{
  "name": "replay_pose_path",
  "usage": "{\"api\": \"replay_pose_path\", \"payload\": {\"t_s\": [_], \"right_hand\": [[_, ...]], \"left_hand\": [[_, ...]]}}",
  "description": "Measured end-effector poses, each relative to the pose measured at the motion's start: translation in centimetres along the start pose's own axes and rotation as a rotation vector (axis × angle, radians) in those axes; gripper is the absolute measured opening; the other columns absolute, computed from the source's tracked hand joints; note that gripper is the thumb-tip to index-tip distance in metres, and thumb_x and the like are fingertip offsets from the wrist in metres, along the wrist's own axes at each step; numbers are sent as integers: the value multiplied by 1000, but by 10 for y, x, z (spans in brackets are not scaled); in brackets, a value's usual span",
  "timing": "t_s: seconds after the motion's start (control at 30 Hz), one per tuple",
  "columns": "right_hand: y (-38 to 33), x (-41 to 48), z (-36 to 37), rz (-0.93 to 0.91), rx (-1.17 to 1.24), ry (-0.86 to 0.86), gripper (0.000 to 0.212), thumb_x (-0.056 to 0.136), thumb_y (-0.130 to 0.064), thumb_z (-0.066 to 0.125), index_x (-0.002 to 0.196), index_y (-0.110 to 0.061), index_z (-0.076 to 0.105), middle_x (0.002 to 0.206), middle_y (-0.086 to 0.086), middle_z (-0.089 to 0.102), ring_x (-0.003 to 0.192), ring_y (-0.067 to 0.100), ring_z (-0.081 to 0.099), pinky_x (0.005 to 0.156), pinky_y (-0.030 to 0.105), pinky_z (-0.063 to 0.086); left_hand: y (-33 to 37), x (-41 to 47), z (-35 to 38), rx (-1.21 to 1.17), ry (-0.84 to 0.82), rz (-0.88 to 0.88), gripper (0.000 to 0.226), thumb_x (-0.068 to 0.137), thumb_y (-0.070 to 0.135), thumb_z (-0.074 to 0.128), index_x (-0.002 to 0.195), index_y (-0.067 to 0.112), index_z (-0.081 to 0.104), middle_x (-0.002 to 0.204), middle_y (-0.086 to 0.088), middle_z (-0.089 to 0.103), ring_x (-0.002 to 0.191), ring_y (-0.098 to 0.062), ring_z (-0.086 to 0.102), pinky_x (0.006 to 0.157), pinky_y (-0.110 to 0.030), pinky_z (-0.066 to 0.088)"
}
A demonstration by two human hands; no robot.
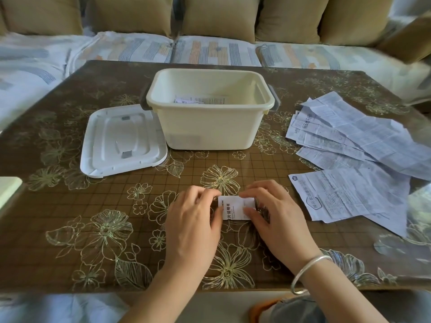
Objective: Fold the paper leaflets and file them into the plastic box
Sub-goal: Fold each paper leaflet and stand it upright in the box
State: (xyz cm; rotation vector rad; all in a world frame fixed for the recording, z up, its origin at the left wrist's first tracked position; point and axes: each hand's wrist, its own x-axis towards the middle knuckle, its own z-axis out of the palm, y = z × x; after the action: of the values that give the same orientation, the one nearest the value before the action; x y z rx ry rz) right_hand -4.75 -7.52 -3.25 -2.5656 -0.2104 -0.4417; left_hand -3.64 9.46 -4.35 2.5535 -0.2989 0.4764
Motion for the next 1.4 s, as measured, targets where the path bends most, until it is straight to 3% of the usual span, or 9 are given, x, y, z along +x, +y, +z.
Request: {"api": "replay_pose_path", "payload": {"t_s": [0.1, 0.23, 0.37, 0.47, 0.6, 0.87, 1.13, 1.23, 1.4], "right_hand": [[0, -2, -5, -107, -125, -40, 14, 81, -28, 68, 95, -26, 71, 103, -16, 64, 91, 12, 54, 61, 30, 54], [3, 2, -17, -179, -193, -129, 31, 80, -52, 58, 100, -33, 72, 104, -21, 65, 90, 10, 53, 61, 23, 51], [7, 12, -19, -187, -111, -88, 30, 89, -49, 48, 96, -32, 73, 83, -19, 68, 76, 7, 54, 53, 25, 50], [5, 23, -20, -90, -41, -31, 24, 92, -41, 51, 88, -28, 71, 67, -13, 60, 58, 5, 53, 45, 23, 44], [-3, 43, -23, -36, 103, -177, 20, 95, -28, 53, 85, -24, 70, 68, -19, 62, 45, 7, 49, 40, 15, 35], [-49, 118, -69, -83, 237, -308, 7, 89, -28, 62, 86, -25, 67, 76, -17, 69, 60, -6, 63, 51, 10, 47], [-61, 240, -100, -210, -79, -147, 4, 83, -29, 70, 81, -25, 69, 74, -15, 65, 66, 1, 58, 59, 10, 44], [-51, 266, -78, -196, -224, -207, 3, 86, -26, 67, 89, -25, 69, 79, -11, 65, 73, 11, 62, 70, 30, 54], [-41, 292, -40, -223, -349, -346, 9, 90, -27, 58, 94, -31, 65, 88, -9, 67, 79, 16, 64, 72, 34, 55]], "left_hand": [[0, 1, 0, -27, 0, -5, 19, 81, 25, 71, 99, 23, 67, 94, 8, 59, 83, -11, 55, 71, -29, 49], [-3, 0, -1, -71, 14, 17, 9, 87, 20, 61, 93, 24, 67, 93, 10, 58, 83, -11, 55, 71, -32, 51], [-6, 0, -2, -176, 23, 20, 22, 92, 10, 50, 98, 23, 68, 97, 13, 62, 89, -8, 59, 77, -35, 52], [-8, 4, -11, -334, -39, 20, 24, 94, 32, 48, 102, 23, 68, 103, 17, 62, 93, -2, 59, 82, -28, 51], [-5, 23, -35, -463, -93, -69, 7, 87, 30, 63, 89, 29, 69, 79, 20, 65, 76, 5, 59, 63, -11, 46], [-13, 99, -91, -580, -125, -102, 9, 87, 34, 66, 84, 31, 73, 78, 20, 70, 76, -1, 64, 66, -15, 51], [-43, 219, -130, -367, -18, -37, 16, 94, 22, 60, 88, 33, 71, 80, 20, 70, 74, 4, 64, 61, -14, 46], [-51, 247, -126, -227, -86, -19, 21, 95, 18, 56, 93, 34, 68, 81, 24, 70, 80, 9, 61, 70, -12, 47], [-52, 266, -115, 141, -227, 200, 39, 91, 5, 47, 96, 36, 70, 94, 20, 66, 96, 0, 50, 89, -24, 34]]}}
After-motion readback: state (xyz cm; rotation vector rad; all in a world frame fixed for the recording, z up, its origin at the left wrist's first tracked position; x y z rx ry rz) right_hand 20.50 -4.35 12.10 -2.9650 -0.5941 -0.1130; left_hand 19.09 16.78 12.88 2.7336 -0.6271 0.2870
